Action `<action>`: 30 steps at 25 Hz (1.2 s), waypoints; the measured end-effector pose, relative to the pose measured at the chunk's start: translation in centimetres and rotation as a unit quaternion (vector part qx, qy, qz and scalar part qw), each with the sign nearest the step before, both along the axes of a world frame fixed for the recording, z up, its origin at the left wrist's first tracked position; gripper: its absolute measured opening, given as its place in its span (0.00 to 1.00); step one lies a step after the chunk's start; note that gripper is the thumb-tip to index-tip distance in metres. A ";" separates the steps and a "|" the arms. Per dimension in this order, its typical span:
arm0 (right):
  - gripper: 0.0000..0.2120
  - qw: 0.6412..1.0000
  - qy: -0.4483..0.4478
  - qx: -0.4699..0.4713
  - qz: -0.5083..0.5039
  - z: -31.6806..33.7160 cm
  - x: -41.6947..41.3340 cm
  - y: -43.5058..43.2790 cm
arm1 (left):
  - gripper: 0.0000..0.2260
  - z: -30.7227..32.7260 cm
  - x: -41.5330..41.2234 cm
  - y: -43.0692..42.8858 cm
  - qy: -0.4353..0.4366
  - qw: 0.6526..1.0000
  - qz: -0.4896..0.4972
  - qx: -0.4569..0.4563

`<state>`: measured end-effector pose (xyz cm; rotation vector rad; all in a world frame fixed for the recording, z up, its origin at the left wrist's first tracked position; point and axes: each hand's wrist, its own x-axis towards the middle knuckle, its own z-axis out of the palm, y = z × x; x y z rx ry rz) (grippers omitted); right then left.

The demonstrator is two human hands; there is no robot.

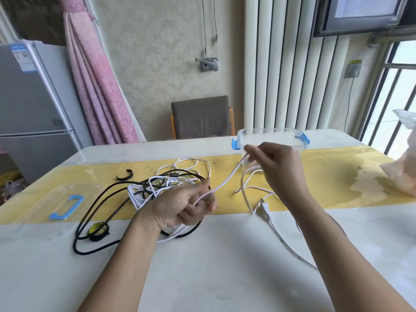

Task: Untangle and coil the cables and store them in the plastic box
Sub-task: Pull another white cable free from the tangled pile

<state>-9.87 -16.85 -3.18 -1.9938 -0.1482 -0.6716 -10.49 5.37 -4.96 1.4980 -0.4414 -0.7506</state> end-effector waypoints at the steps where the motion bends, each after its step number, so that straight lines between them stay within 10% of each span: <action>1: 0.18 0.989 -0.058 -0.047 -0.128 -0.1 0.4 -0.6 | 0.18 0.2 0.1 0.5 -0.003 0.999 0.009 -0.033; 7: 0.12 0.934 -0.011 -0.181 -0.308 -2.2 2.5 -5.7 | 0.13 0.4 1.1 1.3 -0.235 0.936 0.264 0.007; 10: 0.23 0.982 -0.020 -0.176 -0.068 -2.2 1.9 -2.2 | 0.12 -0.4 1.0 -0.2 -0.340 0.904 0.245 0.086; 15: 0.08 0.955 0.079 -0.111 0.264 -1.8 -0.7 3.7 | 0.12 -1.2 0.6 -1.3 -0.447 0.848 0.250 0.136; 21: 0.14 0.991 0.000 -0.129 0.032 -0.9 0.7 0.4 | 0.15 -0.7 0.9 0.0 -0.376 0.863 0.330 0.068; 25: 0.15 0.975 0.035 -0.036 -0.218 -1.8 2.6 -5.2 | 0.18 -0.3 2.0 3.4 -0.400 0.801 0.445 -0.014; 30: 0.26 0.965 0.055 -0.177 -0.188 -4.3 3.3 -3.8 | 0.13 -2.0 2.7 2.0 -0.466 0.798 0.374 0.072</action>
